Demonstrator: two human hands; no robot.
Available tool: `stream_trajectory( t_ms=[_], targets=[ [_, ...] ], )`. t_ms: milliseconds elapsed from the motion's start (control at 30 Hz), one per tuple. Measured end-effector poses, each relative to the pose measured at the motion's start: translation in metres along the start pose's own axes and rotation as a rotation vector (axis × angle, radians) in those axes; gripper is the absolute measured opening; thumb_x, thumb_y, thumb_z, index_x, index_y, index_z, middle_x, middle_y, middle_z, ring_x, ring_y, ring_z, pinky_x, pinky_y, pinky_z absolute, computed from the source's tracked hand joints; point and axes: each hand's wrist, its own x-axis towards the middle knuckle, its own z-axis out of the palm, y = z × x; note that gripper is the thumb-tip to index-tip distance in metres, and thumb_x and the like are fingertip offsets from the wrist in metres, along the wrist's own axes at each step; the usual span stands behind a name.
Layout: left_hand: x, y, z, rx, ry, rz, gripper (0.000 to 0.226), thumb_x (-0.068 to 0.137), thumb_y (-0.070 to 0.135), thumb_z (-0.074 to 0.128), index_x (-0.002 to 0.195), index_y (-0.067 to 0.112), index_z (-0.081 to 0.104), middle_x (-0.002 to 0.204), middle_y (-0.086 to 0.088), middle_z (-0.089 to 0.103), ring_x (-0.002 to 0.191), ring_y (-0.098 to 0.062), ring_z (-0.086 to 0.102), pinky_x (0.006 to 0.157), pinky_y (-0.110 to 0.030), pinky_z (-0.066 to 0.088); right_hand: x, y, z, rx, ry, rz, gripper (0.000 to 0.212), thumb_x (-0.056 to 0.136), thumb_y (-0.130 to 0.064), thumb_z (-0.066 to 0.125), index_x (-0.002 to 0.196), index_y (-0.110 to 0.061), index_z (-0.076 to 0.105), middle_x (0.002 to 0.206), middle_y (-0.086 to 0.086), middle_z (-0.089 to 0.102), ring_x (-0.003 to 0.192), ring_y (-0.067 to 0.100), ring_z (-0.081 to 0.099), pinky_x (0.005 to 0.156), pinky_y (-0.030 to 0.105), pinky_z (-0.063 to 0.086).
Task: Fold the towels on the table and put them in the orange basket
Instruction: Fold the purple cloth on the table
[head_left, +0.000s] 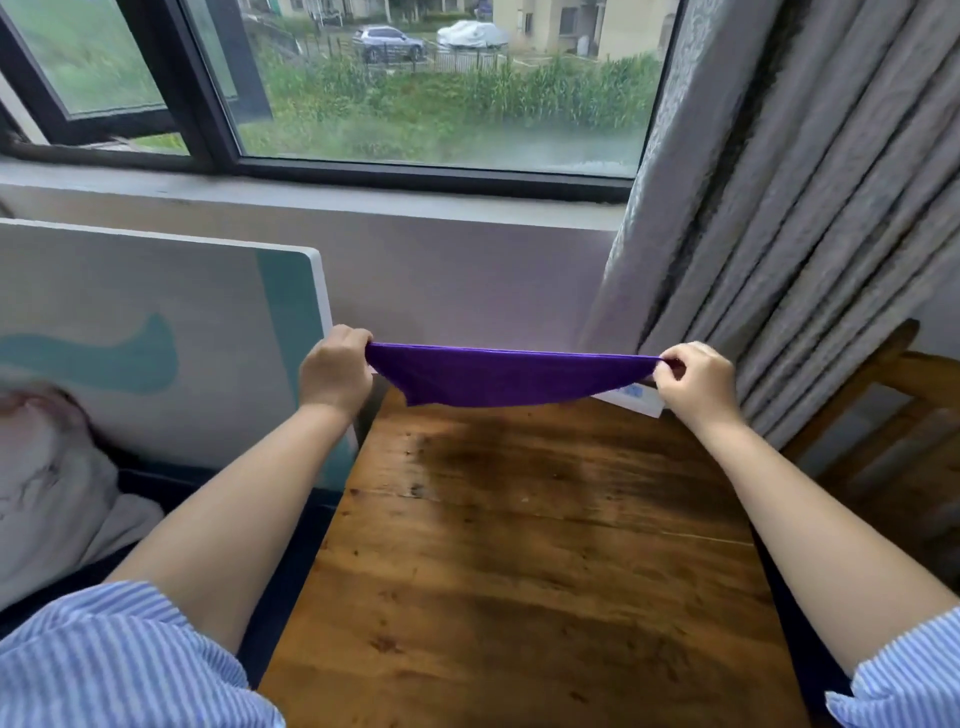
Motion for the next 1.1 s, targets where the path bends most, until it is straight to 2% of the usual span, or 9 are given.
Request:
stream_trajectory(
  t_ms=[100, 433, 667, 733, 767, 833, 900, 967, 1100],
  targets=[
    [-0.029, -0.019, 0.019, 0.083, -0.177, 0.041, 0.027, 0.088, 0.001, 0.046, 0.108, 0.003, 0.063, 0.109, -0.017, 0.060, 0.097, -0.036, 0.057, 0.077, -0.039, 0.045, -0.035, 0.016, 0.010, -0.045, -0.105, -0.043, 0.008, 0.073, 0.010, 0.059, 0.076, 0.013, 0.065, 0.079, 0.032, 0.064, 0.079, 0.042, 0.062, 0.073, 0.040, 0.046],
    [-0.168, -0.041, 0.098, 0.550, -0.971, 0.405, 0.034, 0.088, 0.002, 0.043, 0.114, 0.016, 0.060, 0.116, -0.005, 0.060, 0.111, -0.026, 0.057, 0.084, -0.034, 0.048, -0.198, 0.082, 0.046, -0.371, -0.861, 0.090, 0.018, 0.086, -0.008, 0.047, 0.090, 0.004, 0.059, 0.103, 0.022, 0.056, 0.098, 0.033, 0.057, 0.082, 0.039, 0.042],
    [-0.224, -0.058, 0.119, 0.594, -1.150, 0.550, 0.031, 0.091, 0.004, 0.040, 0.114, 0.013, 0.058, 0.119, -0.005, 0.058, 0.114, -0.024, 0.052, 0.084, -0.034, 0.048, -0.253, 0.083, 0.047, -0.673, -1.131, -0.068, 0.022, 0.090, -0.009, 0.042, 0.107, -0.006, 0.054, 0.116, 0.010, 0.053, 0.110, 0.023, 0.052, 0.079, 0.032, 0.046],
    [-0.233, -0.063, 0.121, 0.587, -1.165, 0.561, 0.030, 0.091, 0.005, 0.040, 0.115, 0.013, 0.057, 0.119, -0.006, 0.056, 0.114, -0.024, 0.050, 0.083, -0.033, 0.047, -0.260, 0.070, 0.046, -0.771, -1.119, -0.252, 0.021, 0.068, -0.008, 0.070, 0.086, -0.001, 0.063, 0.092, 0.015, 0.062, 0.088, 0.026, 0.061, 0.059, 0.027, 0.049],
    [-0.237, -0.066, 0.124, 0.589, -1.174, 0.572, 0.030, 0.091, 0.006, 0.041, 0.116, 0.012, 0.057, 0.119, -0.006, 0.055, 0.115, -0.024, 0.049, 0.082, -0.033, 0.047, -0.266, 0.069, 0.049, -0.789, -1.074, -0.329, 0.030, 0.042, -0.008, 0.084, 0.063, -0.003, 0.064, 0.068, 0.013, 0.063, 0.064, 0.026, 0.063, 0.044, 0.021, 0.045],
    [-0.244, -0.070, 0.128, 0.588, -1.186, 0.583, 0.030, 0.091, 0.007, 0.042, 0.117, 0.012, 0.056, 0.121, -0.006, 0.052, 0.117, -0.024, 0.045, 0.080, -0.032, 0.045, -0.273, 0.060, 0.051, -0.742, -1.020, -0.326, 0.041, 0.012, -0.007, 0.087, 0.039, -0.007, 0.057, 0.044, 0.008, 0.054, 0.041, 0.021, 0.056, 0.033, 0.015, 0.036],
    [-0.251, -0.073, 0.131, 0.590, -1.199, 0.591, 0.030, 0.091, 0.007, 0.042, 0.118, 0.012, 0.056, 0.122, -0.006, 0.049, 0.119, -0.024, 0.043, 0.081, -0.031, 0.044, -0.283, 0.057, 0.054, -0.808, -1.107, -0.323, 0.027, 0.044, -0.009, 0.084, 0.063, -0.004, 0.065, 0.069, 0.012, 0.063, 0.066, 0.025, 0.063, 0.049, 0.022, 0.045],
    [-0.257, -0.074, 0.134, 0.597, -1.235, 0.597, 0.030, 0.091, 0.007, 0.043, 0.118, 0.011, 0.055, 0.123, -0.006, 0.048, 0.119, -0.025, 0.042, 0.084, -0.031, 0.043, -0.297, 0.064, 0.062, -0.844, -1.214, -0.223, 0.020, 0.085, -0.006, 0.051, 0.104, -0.005, 0.058, 0.111, 0.012, 0.055, 0.107, 0.025, 0.051, 0.078, 0.031, 0.043],
    [-0.258, -0.074, 0.141, 0.605, -1.302, 0.604, 0.031, 0.092, 0.006, 0.043, 0.121, 0.009, 0.054, 0.125, -0.008, 0.046, 0.119, -0.026, 0.043, 0.086, -0.032, 0.043, -0.300, 0.070, 0.068, -0.796, -1.311, -0.175, 0.029, 0.088, -0.011, 0.042, 0.115, -0.011, 0.053, 0.121, 0.008, 0.048, 0.115, 0.026, 0.044, 0.088, 0.033, 0.038]
  ],
)
